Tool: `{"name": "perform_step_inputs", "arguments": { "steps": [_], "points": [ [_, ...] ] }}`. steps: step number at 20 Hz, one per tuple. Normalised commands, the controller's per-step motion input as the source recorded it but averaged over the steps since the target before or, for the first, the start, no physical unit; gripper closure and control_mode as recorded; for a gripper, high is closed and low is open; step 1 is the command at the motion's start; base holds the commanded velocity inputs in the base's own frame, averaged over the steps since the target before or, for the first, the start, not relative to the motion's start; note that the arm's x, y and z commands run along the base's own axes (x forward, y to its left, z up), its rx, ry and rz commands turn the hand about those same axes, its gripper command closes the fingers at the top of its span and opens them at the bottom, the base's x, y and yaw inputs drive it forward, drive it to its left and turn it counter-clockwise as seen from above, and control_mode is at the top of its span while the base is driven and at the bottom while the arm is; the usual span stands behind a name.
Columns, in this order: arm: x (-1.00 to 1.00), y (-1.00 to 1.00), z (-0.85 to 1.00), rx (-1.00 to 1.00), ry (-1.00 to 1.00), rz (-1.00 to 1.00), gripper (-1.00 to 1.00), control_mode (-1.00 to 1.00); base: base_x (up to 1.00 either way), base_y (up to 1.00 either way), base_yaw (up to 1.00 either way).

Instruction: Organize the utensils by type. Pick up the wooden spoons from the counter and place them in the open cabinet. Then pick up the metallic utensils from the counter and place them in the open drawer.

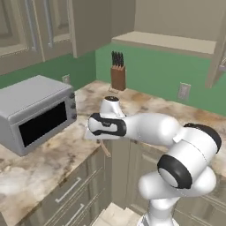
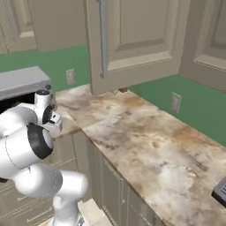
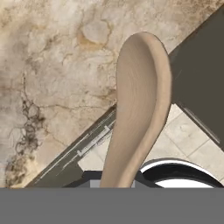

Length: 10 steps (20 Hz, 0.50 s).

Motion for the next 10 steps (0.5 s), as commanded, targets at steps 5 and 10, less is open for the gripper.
{"name": "perform_step_inputs", "arguments": {
  "steps": [5,10],
  "points": [
    [0.0,0.0,0.0,0.0,0.0,0.0,1.0,1.0,0.77,0.32,-0.5],
    [0.0,0.0,0.0,0.0,0.0,0.0,1.0,1.0,0.69,0.41,-0.61]
  ]
}}
